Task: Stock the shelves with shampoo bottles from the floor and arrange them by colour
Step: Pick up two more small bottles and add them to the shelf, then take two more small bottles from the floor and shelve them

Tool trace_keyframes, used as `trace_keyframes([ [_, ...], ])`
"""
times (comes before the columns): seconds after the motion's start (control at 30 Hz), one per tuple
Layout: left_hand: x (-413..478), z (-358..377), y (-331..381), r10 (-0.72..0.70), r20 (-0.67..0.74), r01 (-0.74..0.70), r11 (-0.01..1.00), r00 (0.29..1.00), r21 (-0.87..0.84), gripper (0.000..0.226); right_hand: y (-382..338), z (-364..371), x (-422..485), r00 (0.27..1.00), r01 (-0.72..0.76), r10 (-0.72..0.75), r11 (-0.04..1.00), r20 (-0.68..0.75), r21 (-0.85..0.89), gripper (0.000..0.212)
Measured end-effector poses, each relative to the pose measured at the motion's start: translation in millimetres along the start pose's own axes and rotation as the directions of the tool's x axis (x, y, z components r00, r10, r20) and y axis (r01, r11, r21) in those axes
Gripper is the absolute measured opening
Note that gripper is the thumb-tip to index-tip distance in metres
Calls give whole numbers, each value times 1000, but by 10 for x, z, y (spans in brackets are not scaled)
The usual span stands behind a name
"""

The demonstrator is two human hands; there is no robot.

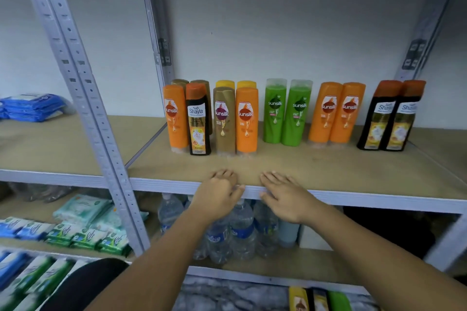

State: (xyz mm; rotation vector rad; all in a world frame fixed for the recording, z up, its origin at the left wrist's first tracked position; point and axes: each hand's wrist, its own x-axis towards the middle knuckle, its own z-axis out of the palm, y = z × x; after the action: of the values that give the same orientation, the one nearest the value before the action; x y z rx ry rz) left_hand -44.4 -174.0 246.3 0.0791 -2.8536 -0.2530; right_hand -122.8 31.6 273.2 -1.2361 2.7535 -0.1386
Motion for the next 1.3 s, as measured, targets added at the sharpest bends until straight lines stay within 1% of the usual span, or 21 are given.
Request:
trace_keyframes([
  [0.1,-130,-36,155,51,14,-51,999,999,-12,46,3,25,-211,1000,18,-17,999,-19,51,64],
  [0.17,-235,-75,254,77,9,-77,996,997,-35,47,10,44,-337,997,29,-21,993,-68,114,62],
  [0.23,-356,-105,374,85,11,-84,995,996,-61,46,26,50,-496,989,29,-3,984,-146,175,57],
  [0.3,-474,-88,463,97,36,-94,993,995,-78,45,42,76,-679,985,20,15,980,-174,197,53],
  [0.4,-645,72,563,121,152,-107,989,981,-101,44,83,220,-943,996,-23,37,984,-76,179,55],
  [0.53,-881,403,723,122,345,-86,989,931,-117,49,175,566,-1207,991,-111,98,980,87,168,54],
  [0.63,-994,700,826,103,437,-54,991,893,-123,46,275,864,-1375,974,-169,137,969,178,179,50],
  [0.73,-1111,973,933,74,528,10,988,846,-156,56,426,1196,-1504,933,-279,220,942,284,185,54],
  [0.8,-1188,1122,1012,80,555,28,983,828,-183,62,507,1399,-1578,908,-339,260,917,329,210,55],
  [0.87,-1240,1260,1108,117,554,-1,979,824,-205,61,573,1563,-1656,884,-377,282,901,372,214,51],
  [0.93,-1273,1361,1214,141,578,-16,976,804,-217,57,622,1712,-1727,870,-394,286,893,402,216,49],
  [1.0,-1276,1429,1309,164,610,-23,972,775,-233,49,672,1833,-1769,850,-418,300,884,433,209,51],
  [1.07,-1252,1509,1381,164,636,-16,972,754,-232,34,724,1934,-1784,832,-452,324,867,451,210,54],
  [1.13,-1236,1620,1406,153,642,5,971,751,-238,30,774,2046,-1787,816,-488,351,844,459,222,52],
  [1.17,-1228,1693,1418,153,645,11,970,749,-242,31,807,2114,-1786,810,-506,364,830,460,235,47],
  [1.23,-1229,1868,1427,151,660,36,965,736,-261,45,878,2256,-1781,794,-547,394,795,463,261,38],
  [1.3,-1245,2043,1428,163,686,45,960,710,-275,50,935,2382,-1790,778,-576,412,769,475,276,39],
])
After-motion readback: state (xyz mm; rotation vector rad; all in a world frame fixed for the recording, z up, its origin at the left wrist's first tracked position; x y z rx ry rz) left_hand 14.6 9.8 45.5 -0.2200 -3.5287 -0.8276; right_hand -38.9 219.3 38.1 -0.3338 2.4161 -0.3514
